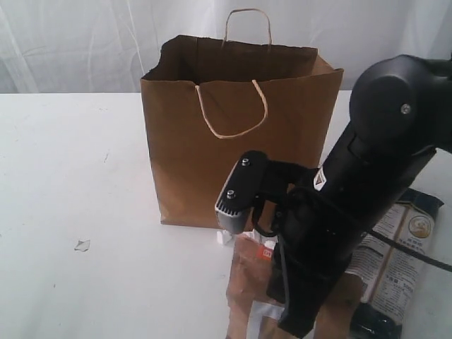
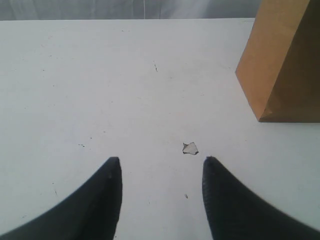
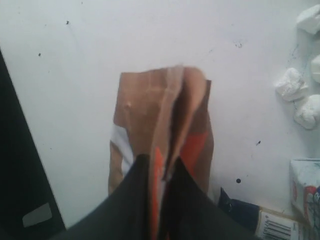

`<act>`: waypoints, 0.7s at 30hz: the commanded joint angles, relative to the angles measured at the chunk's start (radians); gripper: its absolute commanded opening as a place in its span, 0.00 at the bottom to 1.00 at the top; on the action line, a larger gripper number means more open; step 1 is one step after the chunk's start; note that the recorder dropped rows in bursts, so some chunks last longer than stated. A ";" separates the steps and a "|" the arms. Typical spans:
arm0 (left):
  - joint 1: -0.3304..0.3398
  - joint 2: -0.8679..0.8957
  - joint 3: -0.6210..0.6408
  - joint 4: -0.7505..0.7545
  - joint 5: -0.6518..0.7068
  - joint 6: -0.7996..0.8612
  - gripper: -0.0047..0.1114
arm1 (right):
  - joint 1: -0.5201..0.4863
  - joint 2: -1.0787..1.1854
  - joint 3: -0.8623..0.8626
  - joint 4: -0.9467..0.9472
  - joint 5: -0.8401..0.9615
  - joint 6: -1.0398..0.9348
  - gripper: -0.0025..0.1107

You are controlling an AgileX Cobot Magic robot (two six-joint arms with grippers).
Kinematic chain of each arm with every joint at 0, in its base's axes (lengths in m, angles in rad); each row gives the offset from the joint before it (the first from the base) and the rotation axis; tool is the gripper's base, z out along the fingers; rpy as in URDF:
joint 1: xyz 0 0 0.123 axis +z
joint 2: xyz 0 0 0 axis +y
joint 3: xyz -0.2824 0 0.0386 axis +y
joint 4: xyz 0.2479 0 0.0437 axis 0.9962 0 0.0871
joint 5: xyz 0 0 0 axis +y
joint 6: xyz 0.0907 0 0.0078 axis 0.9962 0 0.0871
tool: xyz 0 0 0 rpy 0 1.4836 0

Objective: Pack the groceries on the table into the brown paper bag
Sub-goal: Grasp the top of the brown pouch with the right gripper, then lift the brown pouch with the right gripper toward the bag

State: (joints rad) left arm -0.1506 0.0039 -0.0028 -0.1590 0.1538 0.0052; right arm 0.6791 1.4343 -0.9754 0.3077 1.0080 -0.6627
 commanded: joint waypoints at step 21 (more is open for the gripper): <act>0.003 -0.004 0.003 -0.011 0.005 0.003 0.50 | -0.002 -0.614 -0.074 -0.374 -0.526 0.379 0.02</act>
State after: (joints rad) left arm -0.1506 0.0039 -0.0028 -0.1590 0.1538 0.0052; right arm 0.6791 0.8139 -1.0353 -0.0171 0.6056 -0.2920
